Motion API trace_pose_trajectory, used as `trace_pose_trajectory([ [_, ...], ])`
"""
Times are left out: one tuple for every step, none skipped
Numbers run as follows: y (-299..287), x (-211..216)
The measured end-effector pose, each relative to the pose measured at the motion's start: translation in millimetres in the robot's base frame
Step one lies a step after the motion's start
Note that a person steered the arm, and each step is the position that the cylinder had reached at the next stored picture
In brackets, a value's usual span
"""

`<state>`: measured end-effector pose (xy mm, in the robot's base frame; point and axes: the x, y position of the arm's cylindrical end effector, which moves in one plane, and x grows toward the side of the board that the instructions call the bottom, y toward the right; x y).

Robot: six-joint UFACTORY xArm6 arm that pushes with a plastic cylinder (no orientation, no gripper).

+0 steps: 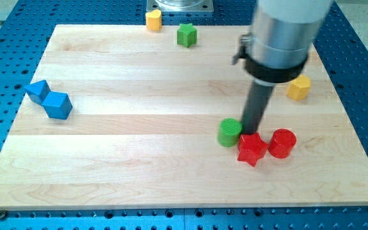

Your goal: Push the green blocks vertically to each other

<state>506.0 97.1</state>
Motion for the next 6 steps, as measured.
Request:
trace_pose_trajectory([
  [-5.9,29.9],
  [-73.1,38.8],
  [-63.9,-18.5],
  [-63.1,-39.7],
  [-63.1,-21.8],
  [-87.2,-39.7],
])
